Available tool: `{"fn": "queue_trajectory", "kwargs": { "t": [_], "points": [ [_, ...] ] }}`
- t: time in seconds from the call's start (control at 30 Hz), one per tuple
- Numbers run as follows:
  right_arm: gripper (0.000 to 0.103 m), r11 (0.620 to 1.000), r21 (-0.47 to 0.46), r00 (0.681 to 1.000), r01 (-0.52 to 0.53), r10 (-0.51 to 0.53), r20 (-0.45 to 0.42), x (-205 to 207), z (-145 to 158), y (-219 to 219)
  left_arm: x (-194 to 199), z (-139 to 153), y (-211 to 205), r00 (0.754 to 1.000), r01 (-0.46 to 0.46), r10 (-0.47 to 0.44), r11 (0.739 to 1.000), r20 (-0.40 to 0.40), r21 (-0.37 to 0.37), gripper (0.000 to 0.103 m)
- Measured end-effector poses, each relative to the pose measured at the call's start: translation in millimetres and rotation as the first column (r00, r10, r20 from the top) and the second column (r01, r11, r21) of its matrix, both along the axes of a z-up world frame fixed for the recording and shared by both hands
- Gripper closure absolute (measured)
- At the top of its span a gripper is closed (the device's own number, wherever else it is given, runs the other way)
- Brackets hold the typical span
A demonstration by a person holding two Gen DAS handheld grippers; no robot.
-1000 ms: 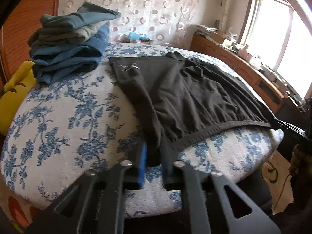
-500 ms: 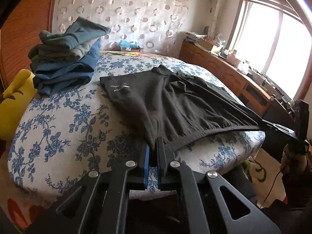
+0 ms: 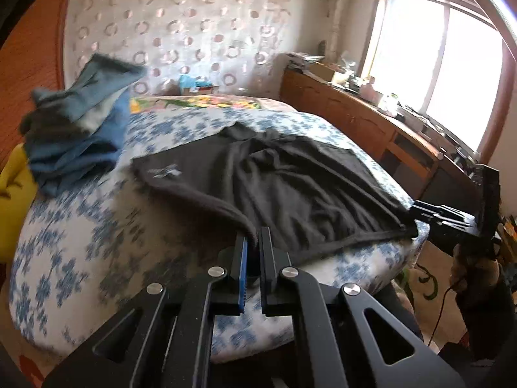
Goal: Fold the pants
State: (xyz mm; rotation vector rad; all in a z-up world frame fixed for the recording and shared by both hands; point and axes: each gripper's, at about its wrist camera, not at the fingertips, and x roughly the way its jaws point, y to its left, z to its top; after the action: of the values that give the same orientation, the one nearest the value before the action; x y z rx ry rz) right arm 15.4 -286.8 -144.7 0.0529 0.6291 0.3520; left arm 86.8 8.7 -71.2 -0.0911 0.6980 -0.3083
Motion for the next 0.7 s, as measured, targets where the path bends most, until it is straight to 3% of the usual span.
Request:
{"fn": "queue_trajectory", "kwargs": {
  "t": [0.4,0.7],
  "points": [
    [0.061,1.0,0.015,1.0,0.014,-0.014,0.014,11.6,3.6,-11.9,31.7,15.3,-100.3,0.983,0.185,-0.185,0.982,0.007,0.04,0.096],
    [0.061,1.0,0.014,1.0,0.013,-0.014,0.023,10.0,5.8,-18.6,44.4,29.8,-145.2,0.969,0.245,-0.246,0.968,0.016,0.046,0.096]
  ]
}}
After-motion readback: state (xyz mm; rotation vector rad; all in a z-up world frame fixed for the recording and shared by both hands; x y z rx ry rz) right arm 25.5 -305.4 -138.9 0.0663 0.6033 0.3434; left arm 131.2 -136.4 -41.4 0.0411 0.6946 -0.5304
